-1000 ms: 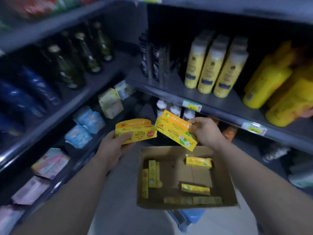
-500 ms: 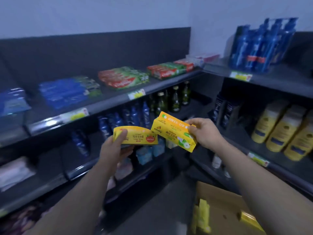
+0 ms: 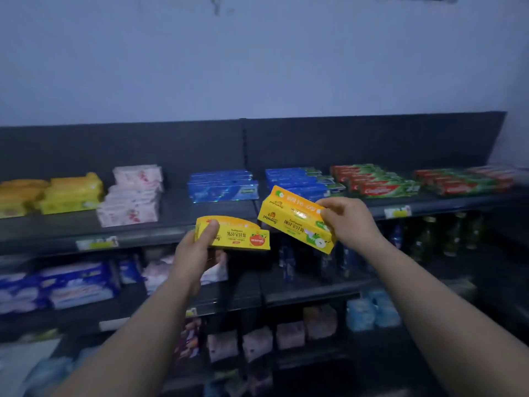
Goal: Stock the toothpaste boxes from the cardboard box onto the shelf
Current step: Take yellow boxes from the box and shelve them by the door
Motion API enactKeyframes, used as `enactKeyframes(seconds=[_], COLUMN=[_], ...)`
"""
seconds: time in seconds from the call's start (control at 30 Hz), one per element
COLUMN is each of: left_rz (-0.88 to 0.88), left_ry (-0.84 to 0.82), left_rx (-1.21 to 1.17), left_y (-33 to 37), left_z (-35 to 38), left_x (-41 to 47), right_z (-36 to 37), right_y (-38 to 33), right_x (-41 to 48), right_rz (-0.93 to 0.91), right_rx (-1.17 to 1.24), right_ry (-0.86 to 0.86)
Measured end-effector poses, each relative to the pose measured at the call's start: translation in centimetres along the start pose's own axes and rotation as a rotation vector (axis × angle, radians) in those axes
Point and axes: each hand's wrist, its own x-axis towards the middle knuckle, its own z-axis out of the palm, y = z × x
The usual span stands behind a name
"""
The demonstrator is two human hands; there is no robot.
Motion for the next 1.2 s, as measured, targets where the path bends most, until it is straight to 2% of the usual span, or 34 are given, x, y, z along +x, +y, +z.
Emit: enactKeyframes(seconds=[0.17,0.5,0.7,0.83,1.0,1.2], left_rz=[0.044,0.167,0.22,0.252,0.225,0.188], left_ry=[0.177,0.571,0.707,0.79,0.911,1.017], left_rx=[-0.029,-0.184,-0.249,-0.208,-0.079,-0.051], left_y=[1.9,4.9,6.2,6.0,5.1,5.8], left_z=[-8.9,-20.1,-25.7,-28.8,-33.2,-39.3], left_x=[0.4,3.3,7.4,9.4,11.3,15.0], right_z=[7.3,20.3,26.5,30.5,35.6,41.7], right_y=[-5.1,-12.5,-16.3,-18.0,-20.3,-23.8], right_x=[3.2,10.6,16.2,18.5,19.9,21.1], right_rz=[-0.091,-0.24,-0.348,-0.373,-0.428,-0.481], right_rx=[0.043,0.135,0.152,0.19,0.197,0.171], right_ry=[-0.098,-0.237,-0.307,-0.363,-0.422,-0.455])
